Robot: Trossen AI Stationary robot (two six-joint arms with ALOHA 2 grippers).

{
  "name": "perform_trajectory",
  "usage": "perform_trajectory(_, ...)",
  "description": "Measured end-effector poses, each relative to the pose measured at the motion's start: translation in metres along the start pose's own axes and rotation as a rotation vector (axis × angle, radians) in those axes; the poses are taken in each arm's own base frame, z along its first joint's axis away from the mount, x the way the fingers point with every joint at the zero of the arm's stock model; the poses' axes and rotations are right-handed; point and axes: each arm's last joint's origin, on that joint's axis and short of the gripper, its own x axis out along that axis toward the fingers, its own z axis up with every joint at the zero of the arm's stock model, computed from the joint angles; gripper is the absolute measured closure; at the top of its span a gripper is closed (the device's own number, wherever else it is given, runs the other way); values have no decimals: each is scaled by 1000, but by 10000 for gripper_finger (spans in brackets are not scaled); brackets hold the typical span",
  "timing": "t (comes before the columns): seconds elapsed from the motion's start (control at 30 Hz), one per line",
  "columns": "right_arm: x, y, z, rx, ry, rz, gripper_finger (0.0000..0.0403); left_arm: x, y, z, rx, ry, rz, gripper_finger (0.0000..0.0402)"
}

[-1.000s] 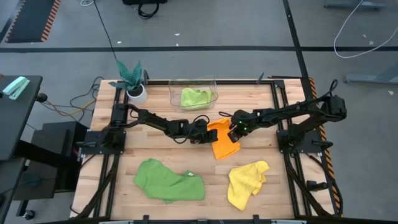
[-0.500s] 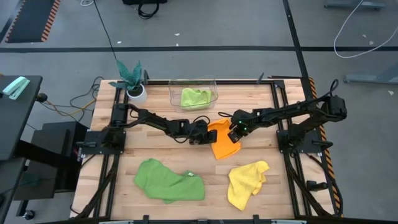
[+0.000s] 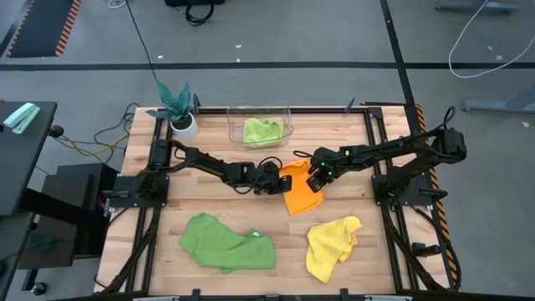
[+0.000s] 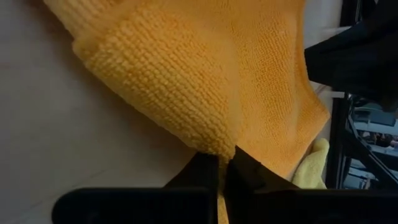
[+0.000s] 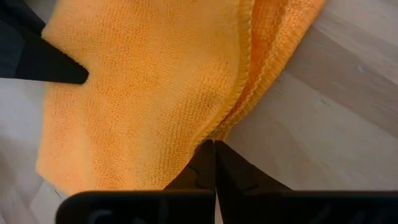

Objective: Fold microfiber towels
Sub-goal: Put the orange microfiber cloth into the transparent bin

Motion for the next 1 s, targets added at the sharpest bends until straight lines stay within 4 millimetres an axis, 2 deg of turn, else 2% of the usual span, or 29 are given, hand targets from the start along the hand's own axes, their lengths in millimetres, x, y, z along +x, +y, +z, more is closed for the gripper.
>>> perform_trajectory(0.27, 0, 0, 0, -19, 4, 3, 395, -1, -5, -1, 61, -30, -49, 393)
perform_trajectory(0.6, -3, -1, -3, -27, 42, 7, 396, -1, -32, 6, 174, -52, -98, 393)
perform_trajectory(0.8, -21, -15, -5, -41, 58, -82, 398, -2, -34, 6, 186, -31, -88, 393)
perform_trajectory(1.0, -44, -21, 2, -26, -29, -53, 389, -12, -43, 8, 211, -36, -113, 393)
